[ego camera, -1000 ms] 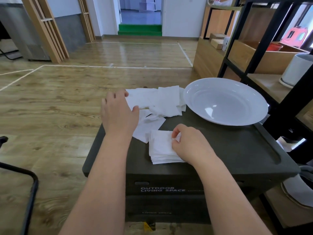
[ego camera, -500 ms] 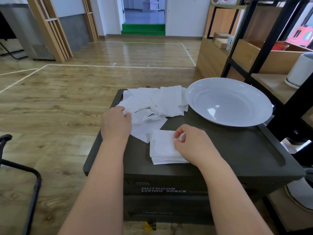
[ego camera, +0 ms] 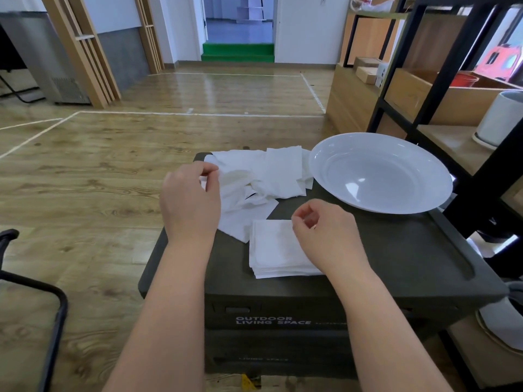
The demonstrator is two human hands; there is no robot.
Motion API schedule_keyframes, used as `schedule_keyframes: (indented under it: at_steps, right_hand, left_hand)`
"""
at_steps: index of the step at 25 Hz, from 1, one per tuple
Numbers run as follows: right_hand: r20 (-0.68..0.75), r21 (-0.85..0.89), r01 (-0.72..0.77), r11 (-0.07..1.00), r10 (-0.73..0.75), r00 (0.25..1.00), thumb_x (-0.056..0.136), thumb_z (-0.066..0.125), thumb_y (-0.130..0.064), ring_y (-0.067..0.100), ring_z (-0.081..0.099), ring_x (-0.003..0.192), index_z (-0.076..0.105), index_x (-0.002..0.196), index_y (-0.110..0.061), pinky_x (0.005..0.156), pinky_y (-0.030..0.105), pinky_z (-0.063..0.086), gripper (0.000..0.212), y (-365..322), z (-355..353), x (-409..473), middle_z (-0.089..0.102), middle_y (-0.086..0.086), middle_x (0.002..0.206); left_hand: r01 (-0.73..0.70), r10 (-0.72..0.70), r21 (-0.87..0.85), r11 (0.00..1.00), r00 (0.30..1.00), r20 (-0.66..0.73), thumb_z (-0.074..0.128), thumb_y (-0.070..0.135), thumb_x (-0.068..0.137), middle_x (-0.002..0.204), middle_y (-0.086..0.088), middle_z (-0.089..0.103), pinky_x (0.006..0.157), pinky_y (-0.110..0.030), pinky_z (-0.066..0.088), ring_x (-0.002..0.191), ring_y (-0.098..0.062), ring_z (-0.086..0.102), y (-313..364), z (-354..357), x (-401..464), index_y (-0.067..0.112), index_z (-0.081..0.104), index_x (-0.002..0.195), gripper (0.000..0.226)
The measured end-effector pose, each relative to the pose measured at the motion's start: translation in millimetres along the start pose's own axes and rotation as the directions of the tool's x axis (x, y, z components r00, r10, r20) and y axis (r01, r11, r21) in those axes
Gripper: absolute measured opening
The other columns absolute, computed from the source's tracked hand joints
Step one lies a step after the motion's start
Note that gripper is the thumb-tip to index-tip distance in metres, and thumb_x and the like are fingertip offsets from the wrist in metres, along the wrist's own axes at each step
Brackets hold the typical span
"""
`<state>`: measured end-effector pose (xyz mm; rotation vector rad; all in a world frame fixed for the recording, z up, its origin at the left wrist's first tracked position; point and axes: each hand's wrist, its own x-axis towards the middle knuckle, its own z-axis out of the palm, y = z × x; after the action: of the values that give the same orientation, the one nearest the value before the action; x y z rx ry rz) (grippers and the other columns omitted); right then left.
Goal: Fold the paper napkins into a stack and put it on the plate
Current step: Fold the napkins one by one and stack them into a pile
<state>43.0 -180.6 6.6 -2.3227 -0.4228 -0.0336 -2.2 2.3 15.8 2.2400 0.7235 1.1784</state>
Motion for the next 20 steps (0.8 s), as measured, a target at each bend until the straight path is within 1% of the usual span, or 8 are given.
schedule_keyframes:
  at_steps: [2,4,7,9,11,14,17,20]
  right_hand:
    - [-0.094,0.134,0.059,0.989,-0.047,0.994,0.085,0.063,-0.029,-0.004,0.053,0.073,0.055,0.094,-0.036,0.057,0.008,0.033,0.014,-2,-1,1,0.057,-0.018,0.083]
    - [-0.095,0.286,0.108,0.952,-0.084,0.992,0.079,0.071,-0.034,-0.003,0.052,0.093,0.045,0.117,-0.042,0.072,0.012,0.041,0.046,-4,-2,2,0.054,-0.017,0.108]
    - [-0.055,0.469,0.129,0.874,-0.117,0.992,0.072,0.077,-0.04,0.001,0.042,0.12,0.028,0.135,-0.05,0.093,0.024,0.042,0.08,-6,-7,2,0.038,-0.02,0.136]
    - [-0.027,0.57,0.11,0.814,-0.115,0.993,0.072,0.075,-0.046,0.001,0.047,0.117,0.031,0.131,-0.056,0.087,0.02,0.045,0.075,-4,-15,2,0.04,-0.024,0.131]
    - [0.058,0.661,0.036,0.75,-0.099,0.993,0.076,0.072,-0.044,0.002,0.058,0.106,0.047,0.125,-0.049,0.079,0.02,0.05,0.055,1,-22,4,0.055,-0.022,0.122]
    - [0.153,0.752,-0.122,0.648,0.009,0.988,0.086,0.066,-0.019,0.012,0.069,0.093,0.066,0.106,-0.03,0.083,0.036,0.056,0.023,7,-22,5,0.073,-0.007,0.1]
    - [0.154,0.702,-0.193,0.685,0.119,0.981,0.086,0.065,-0.019,0.017,0.071,0.087,0.071,0.092,-0.023,0.085,0.042,0.056,0.009,10,-18,7,0.075,-0.004,0.091]
    - [0.12,0.616,-0.215,0.758,0.179,0.976,0.086,0.062,-0.03,0.015,0.066,0.072,0.069,0.077,-0.012,0.073,0.035,0.055,0.022,11,-15,8,0.072,0.004,0.076]
  left_hand:
    - [-0.009,0.017,-0.113,0.994,0.998,0.067,0.058,0.023,0.09,0.073,0.024,0.057,0.059,-0.017,0.036,0.075,-0.004,0.056,12,-11,-2,0.028,0.063,0.083,0.01]
    - [-0.007,0.077,-0.249,0.968,0.959,0.272,0.057,0.024,0.09,0.073,0.026,0.061,0.056,-0.006,0.037,0.071,0.008,0.054,21,-20,-4,0.032,0.06,0.079,0.013]
    - [0.096,0.175,-0.412,0.906,0.8,0.573,0.054,0.024,0.092,0.067,0.025,0.061,0.058,-0.008,0.038,0.06,0.008,0.051,31,-30,-8,0.034,0.06,0.078,0.019]
    - [0.208,0.168,-0.468,0.859,0.749,0.641,0.052,0.023,0.094,0.066,0.021,0.061,0.069,-0.019,0.044,0.066,0.0,0.055,34,-32,-11,0.034,0.061,0.078,0.022]
    - [0.313,0.127,-0.503,0.806,0.737,0.663,0.049,0.022,0.096,0.066,0.019,0.061,0.068,-0.018,0.043,0.065,-0.001,0.056,35,-29,-12,0.032,0.061,0.078,0.024]
    - [0.448,0.037,-0.506,0.737,0.721,0.692,0.049,0.035,0.095,0.073,0.015,0.067,0.066,-0.02,0.046,0.066,-0.004,0.061,33,-21,-13,0.025,0.067,0.084,0.023]
    - [0.494,-0.039,-0.352,0.795,0.621,0.783,0.052,0.064,0.078,0.096,-0.002,0.073,0.088,-0.037,0.052,0.089,-0.018,0.068,30,-10,-17,0.002,0.064,0.106,0.069]
    - [0.442,-0.107,-0.273,0.854,0.664,0.74,0.056,0.048,0.087,0.084,-0.007,0.057,0.085,-0.04,0.051,0.073,-0.021,0.054,23,0,-24,-0.008,0.061,0.091,0.056]
